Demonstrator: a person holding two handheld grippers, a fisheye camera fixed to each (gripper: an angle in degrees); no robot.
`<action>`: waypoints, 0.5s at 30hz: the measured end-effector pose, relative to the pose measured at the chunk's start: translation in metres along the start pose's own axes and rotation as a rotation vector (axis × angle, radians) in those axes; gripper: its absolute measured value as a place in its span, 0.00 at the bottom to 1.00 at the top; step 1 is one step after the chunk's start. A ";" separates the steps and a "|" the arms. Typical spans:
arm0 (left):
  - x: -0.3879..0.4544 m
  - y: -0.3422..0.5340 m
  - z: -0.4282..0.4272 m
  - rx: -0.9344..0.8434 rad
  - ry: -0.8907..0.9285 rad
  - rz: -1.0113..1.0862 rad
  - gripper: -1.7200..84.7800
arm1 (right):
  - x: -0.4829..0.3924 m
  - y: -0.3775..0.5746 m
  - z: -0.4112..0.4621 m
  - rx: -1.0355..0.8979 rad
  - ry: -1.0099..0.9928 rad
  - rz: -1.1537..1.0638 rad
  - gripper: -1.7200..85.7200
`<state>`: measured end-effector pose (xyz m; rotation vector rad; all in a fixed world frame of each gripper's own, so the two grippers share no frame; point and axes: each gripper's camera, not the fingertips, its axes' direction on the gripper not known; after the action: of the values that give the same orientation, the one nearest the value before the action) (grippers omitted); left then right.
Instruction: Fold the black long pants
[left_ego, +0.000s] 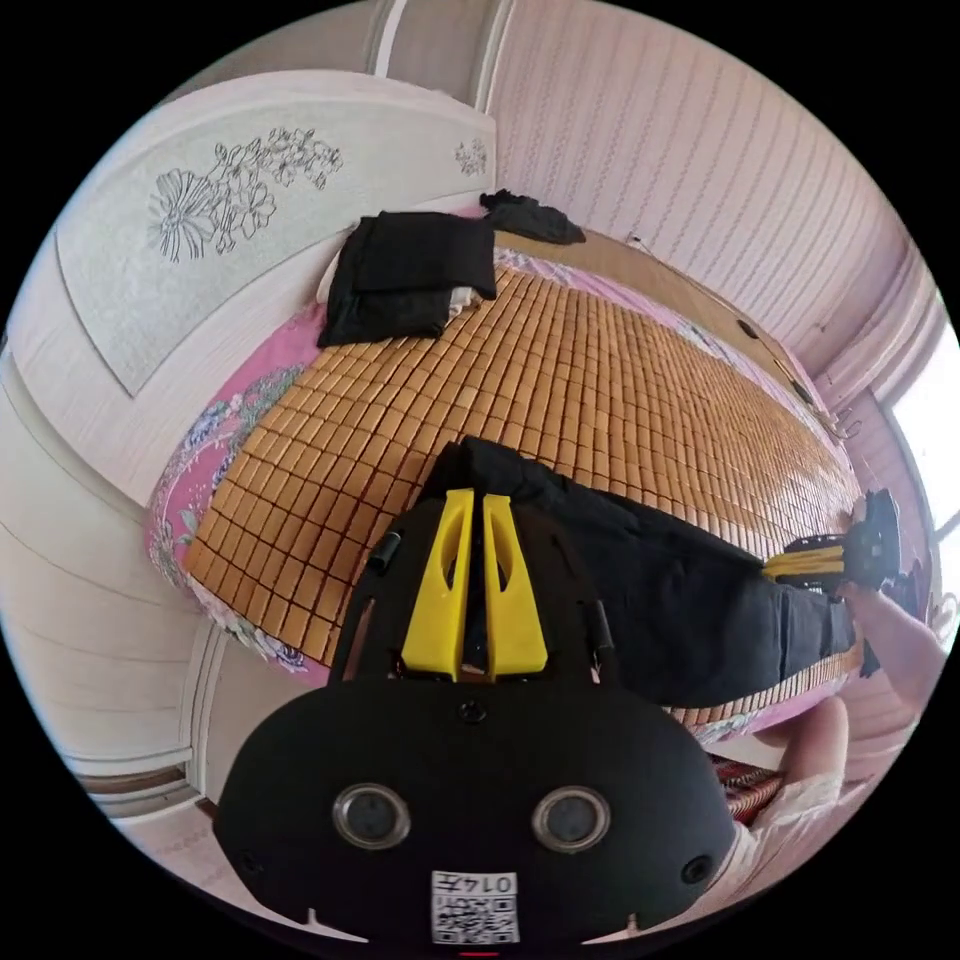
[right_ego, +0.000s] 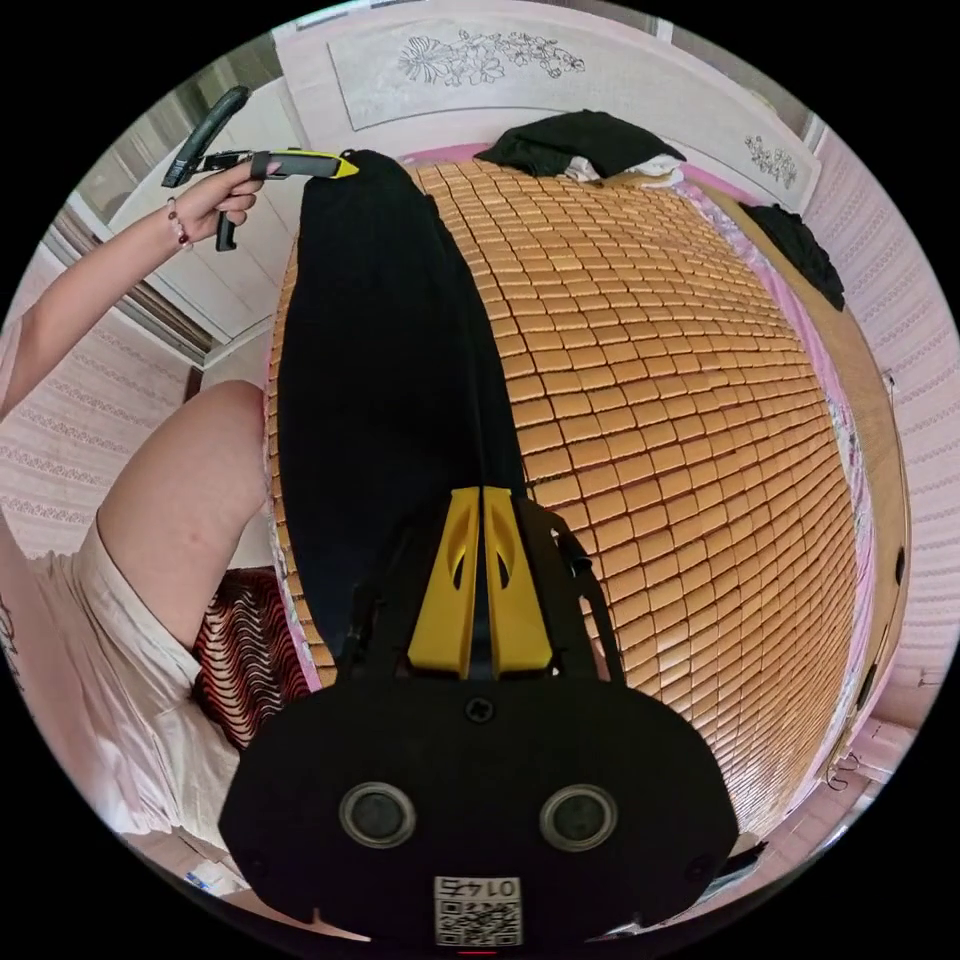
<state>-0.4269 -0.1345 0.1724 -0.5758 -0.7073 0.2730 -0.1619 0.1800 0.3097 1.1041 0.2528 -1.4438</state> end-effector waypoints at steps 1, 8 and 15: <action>0.005 -0.003 -0.011 0.038 -0.017 0.036 0.01 | 0.006 0.002 -0.009 0.034 -0.011 0.017 0.01; 0.003 -0.022 0.073 -0.125 -0.089 -0.136 0.02 | 0.043 0.002 0.031 0.001 -0.092 0.263 0.02; 0.006 -0.019 0.056 -0.054 -0.119 -0.132 0.07 | 0.033 0.062 -0.022 0.091 0.055 0.315 0.02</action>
<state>-0.4593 -0.1248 0.2213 -0.5648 -0.8669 0.1662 -0.0914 0.1596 0.3013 1.2006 0.0480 -1.1542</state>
